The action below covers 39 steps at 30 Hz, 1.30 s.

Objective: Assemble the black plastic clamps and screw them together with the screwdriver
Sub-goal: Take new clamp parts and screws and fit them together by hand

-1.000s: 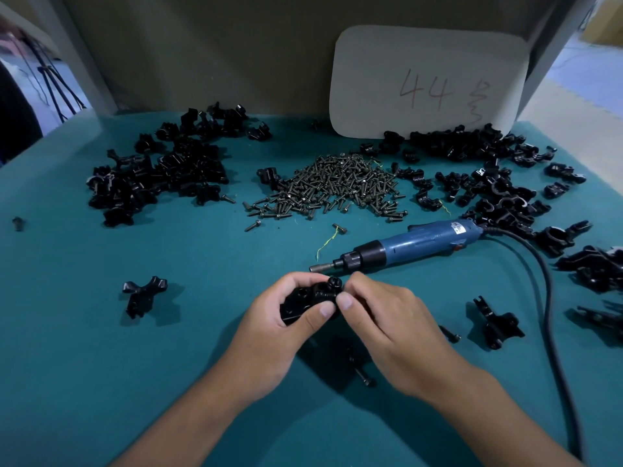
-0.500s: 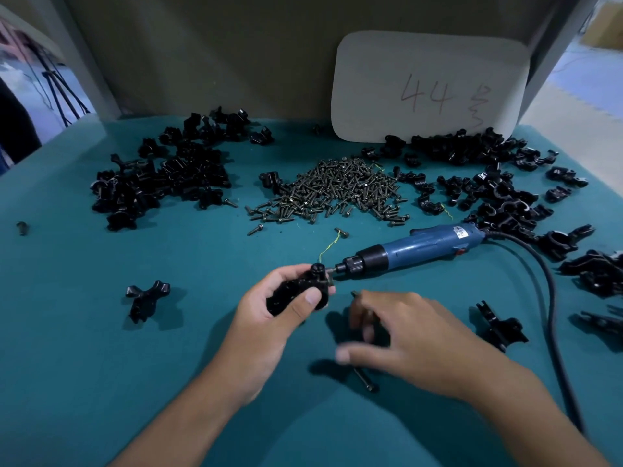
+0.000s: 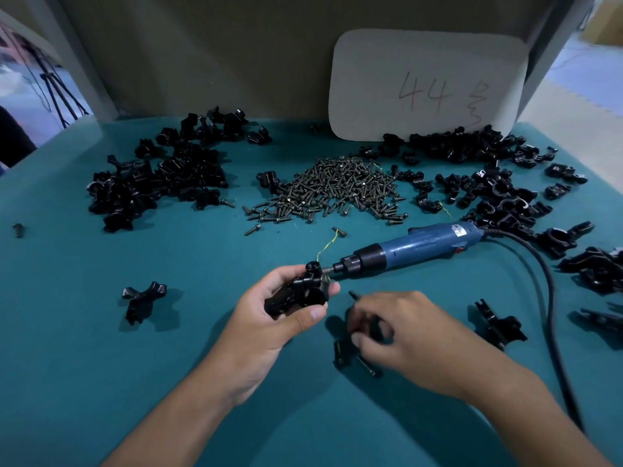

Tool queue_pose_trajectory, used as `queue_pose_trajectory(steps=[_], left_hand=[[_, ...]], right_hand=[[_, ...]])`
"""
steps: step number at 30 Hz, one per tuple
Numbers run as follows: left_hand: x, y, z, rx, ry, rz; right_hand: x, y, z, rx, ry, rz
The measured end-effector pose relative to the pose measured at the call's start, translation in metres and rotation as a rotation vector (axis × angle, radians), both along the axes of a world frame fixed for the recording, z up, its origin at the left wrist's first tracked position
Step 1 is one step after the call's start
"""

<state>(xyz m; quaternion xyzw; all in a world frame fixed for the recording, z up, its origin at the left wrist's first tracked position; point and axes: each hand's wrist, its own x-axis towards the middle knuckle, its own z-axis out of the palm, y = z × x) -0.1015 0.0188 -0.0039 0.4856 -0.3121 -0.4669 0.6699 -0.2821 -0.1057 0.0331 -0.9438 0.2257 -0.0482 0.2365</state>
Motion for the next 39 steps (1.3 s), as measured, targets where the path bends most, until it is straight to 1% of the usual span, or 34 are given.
queue_pose_trajectory(steps=[4, 6, 8, 11, 18, 20, 24, 27, 30, 33, 37, 39], left_hand=[[0.000, 0.000, 0.000, -0.015, 0.026, -0.004], [0.000, -0.001, 0.000, -0.007, 0.019, 0.011], [0.002, -0.001, 0.000, 0.013, 0.011, 0.043], [0.003, 0.000, 0.000, 0.012, 0.068, 0.044], [0.001, 0.001, 0.002, 0.008, 0.097, -0.003], [0.001, 0.001, 0.002, 0.017, 0.101, -0.002], [0.002, 0.000, 0.002, 0.017, 0.113, 0.015], [0.001, 0.001, 0.003, 0.021, 0.109, 0.006], [-0.001, 0.003, 0.007, 0.033, 0.078, -0.048], [-0.003, 0.004, 0.010, 0.045, 0.094, -0.038], [-0.006, 0.003, 0.010, 0.069, 0.103, -0.033], [-0.006, 0.003, 0.010, 0.069, 0.123, -0.037]], right_hand=[[0.002, -0.004, 0.002, 0.177, -0.336, -0.165], [0.005, -0.002, 0.003, 0.343, -0.489, -0.215], [0.008, 0.001, 0.003, 0.494, -0.604, -0.235], [0.009, 0.005, 0.002, 0.574, -0.708, -0.210], [0.013, 0.008, -0.004, 0.446, -0.746, -0.171], [0.012, 0.008, -0.005, 0.354, -0.737, -0.166], [0.010, 0.008, -0.004, 0.105, -0.731, -0.126], [0.010, 0.008, -0.005, 0.012, -0.736, -0.079], [0.013, 0.009, -0.008, -0.024, -0.745, -0.053], [0.015, 0.009, -0.012, -0.060, -0.745, -0.054], [0.016, 0.012, -0.011, -0.037, -0.633, -0.121], [0.018, 0.014, -0.011, -0.063, -0.605, -0.136]])
